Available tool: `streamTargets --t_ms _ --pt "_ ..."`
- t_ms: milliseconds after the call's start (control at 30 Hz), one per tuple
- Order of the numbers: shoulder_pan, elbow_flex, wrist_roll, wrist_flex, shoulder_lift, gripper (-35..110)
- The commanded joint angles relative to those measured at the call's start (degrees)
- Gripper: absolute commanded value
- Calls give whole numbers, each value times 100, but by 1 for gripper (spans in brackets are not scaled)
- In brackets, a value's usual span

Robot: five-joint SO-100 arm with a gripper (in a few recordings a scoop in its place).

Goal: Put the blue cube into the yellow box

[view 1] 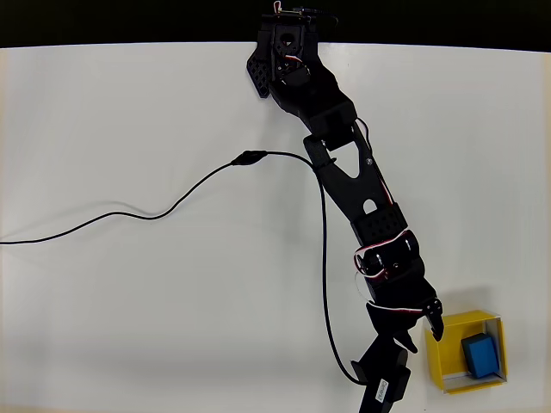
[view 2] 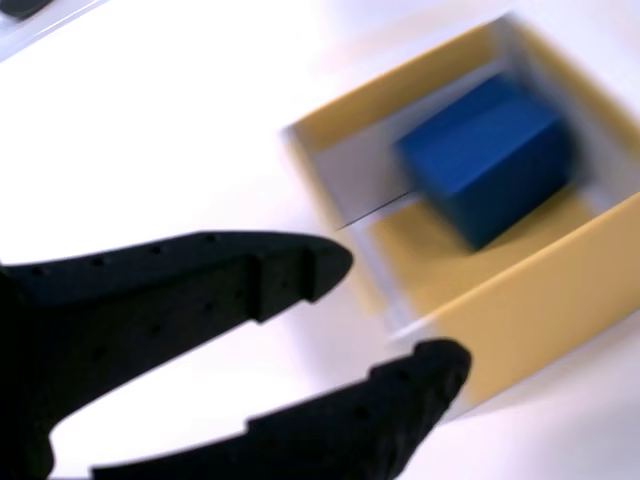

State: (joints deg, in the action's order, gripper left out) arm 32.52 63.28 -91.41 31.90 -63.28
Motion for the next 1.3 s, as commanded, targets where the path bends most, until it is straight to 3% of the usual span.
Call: streamTargets --t_ms 0,300,733,1267 --pt "-18 914 70 79 -2821 18" --pt "-53 3806 79 -677 -4816 18" --pt "-281 6873 -70 -932 -7022 19" --pt "-2004 9457 -193 413 -9844 16"
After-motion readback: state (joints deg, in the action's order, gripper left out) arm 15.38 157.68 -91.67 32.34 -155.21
